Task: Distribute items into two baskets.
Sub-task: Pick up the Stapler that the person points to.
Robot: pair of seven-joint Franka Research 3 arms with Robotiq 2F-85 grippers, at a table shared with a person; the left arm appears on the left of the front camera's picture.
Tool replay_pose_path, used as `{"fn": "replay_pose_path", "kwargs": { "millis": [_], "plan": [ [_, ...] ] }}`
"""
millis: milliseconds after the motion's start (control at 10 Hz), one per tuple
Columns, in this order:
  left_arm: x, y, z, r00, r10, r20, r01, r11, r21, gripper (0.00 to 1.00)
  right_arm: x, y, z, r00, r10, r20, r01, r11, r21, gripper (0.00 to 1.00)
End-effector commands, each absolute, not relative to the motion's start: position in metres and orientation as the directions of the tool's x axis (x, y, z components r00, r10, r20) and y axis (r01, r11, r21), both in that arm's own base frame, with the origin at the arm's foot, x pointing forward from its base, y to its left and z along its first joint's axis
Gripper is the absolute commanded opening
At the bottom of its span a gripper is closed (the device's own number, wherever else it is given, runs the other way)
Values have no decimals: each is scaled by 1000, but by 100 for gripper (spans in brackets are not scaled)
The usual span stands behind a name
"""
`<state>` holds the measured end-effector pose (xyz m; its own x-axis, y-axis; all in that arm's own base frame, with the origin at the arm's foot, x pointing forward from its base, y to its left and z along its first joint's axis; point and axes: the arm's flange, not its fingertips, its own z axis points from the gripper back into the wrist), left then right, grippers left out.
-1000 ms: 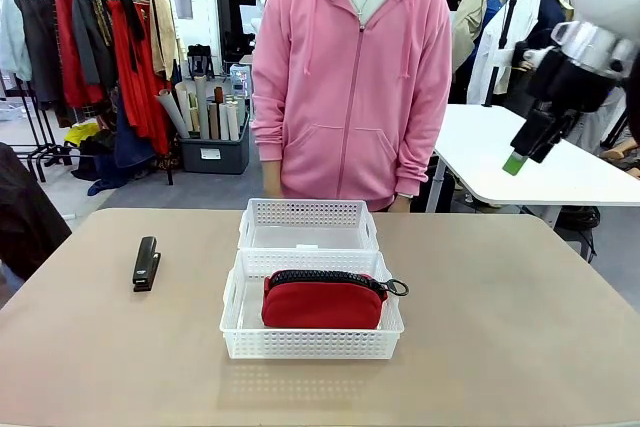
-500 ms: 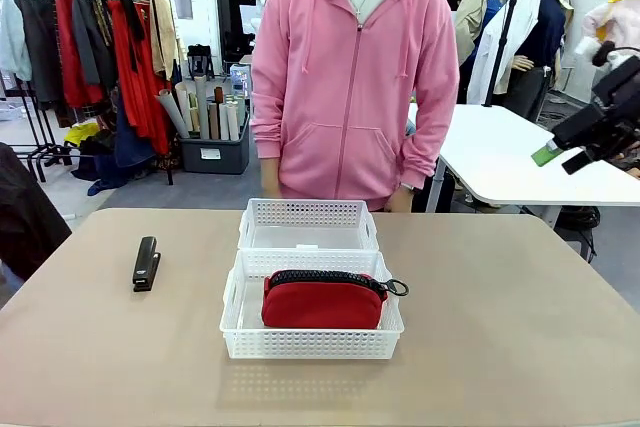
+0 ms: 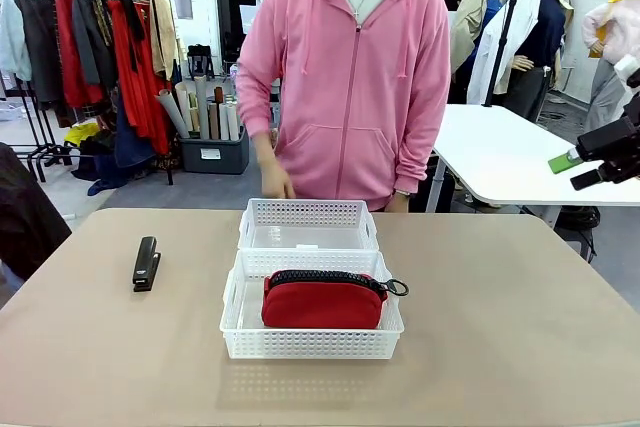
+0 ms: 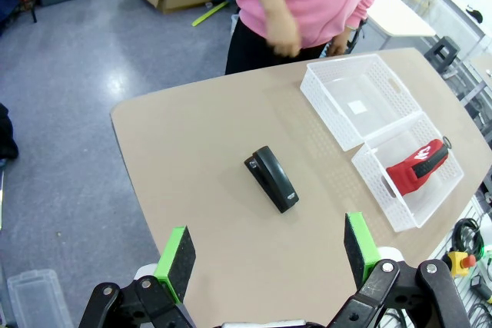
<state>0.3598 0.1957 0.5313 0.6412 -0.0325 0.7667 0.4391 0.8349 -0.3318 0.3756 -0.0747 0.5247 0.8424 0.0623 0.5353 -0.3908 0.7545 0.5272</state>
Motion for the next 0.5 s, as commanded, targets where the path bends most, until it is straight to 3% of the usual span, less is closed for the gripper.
{"fn": "replay_pose_path", "kwargs": {
  "millis": [0,400],
  "plan": [
    [361,197,530,619,-30,785,457,826,-329,100,378,-84,516,840,49,541,-407,716,567,100],
    [361,197,530,619,-30,785,457,826,-329,100,379,-85,517,838,44,544,-412,706,577,100]
  ]
}}
